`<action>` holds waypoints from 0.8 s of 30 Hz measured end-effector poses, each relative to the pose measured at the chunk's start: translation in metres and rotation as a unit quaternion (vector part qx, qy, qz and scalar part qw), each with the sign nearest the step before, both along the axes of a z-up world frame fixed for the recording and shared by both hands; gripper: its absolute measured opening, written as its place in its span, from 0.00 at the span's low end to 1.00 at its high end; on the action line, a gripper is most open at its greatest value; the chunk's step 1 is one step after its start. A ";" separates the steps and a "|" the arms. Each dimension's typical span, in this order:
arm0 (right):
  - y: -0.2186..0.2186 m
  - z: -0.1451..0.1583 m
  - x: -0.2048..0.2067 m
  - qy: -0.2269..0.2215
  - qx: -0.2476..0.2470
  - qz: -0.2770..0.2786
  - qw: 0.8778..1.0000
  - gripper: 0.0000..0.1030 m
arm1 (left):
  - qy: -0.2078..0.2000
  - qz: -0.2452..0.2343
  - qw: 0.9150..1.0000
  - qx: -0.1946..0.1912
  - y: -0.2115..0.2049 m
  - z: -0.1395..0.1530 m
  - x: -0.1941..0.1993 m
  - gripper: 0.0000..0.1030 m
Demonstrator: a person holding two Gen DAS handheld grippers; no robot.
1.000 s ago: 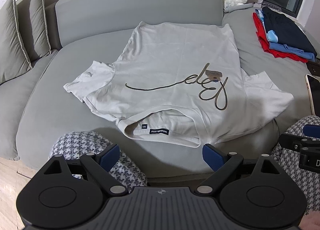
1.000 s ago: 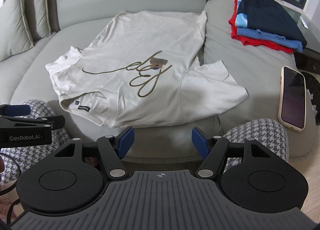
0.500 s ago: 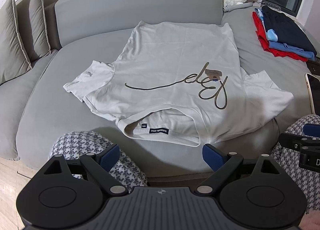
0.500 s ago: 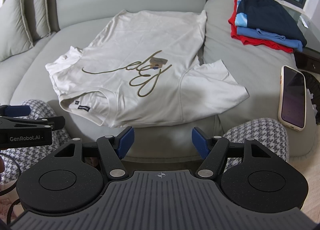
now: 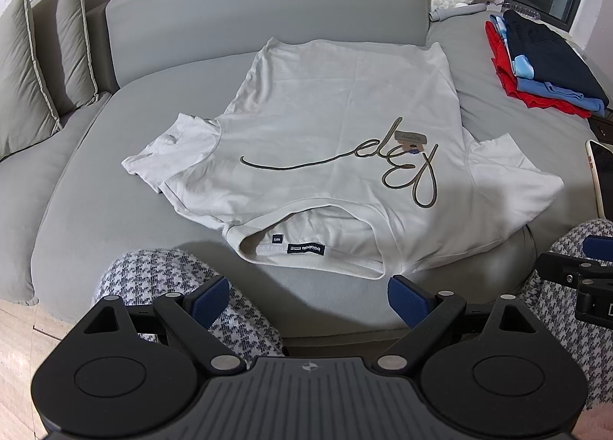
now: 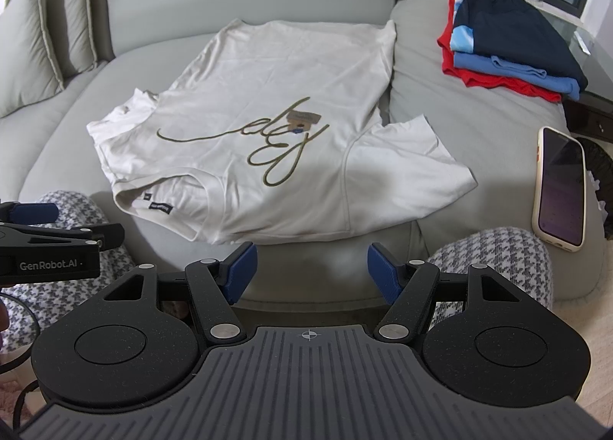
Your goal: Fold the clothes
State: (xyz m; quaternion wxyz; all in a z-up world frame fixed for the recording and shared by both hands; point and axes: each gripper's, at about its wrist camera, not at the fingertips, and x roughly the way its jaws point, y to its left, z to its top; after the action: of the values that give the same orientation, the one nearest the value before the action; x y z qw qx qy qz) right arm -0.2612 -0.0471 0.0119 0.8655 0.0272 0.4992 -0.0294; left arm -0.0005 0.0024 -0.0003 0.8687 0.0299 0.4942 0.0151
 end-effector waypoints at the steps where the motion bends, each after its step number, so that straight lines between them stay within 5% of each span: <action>1: 0.000 0.000 0.000 0.000 0.000 0.000 1.000 0.68 | 0.000 0.000 1.000 0.000 0.000 0.000 0.000 0.88; 24: 0.001 0.000 0.001 0.001 0.000 -0.001 1.000 0.68 | 0.003 0.000 1.000 0.001 -0.002 -0.001 0.000 0.88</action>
State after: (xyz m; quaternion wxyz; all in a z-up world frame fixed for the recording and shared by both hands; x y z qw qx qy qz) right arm -0.2599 -0.0459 0.0123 0.8650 0.0279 0.5001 -0.0298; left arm -0.0004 0.0000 -0.0008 0.8670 0.0308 0.4972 0.0156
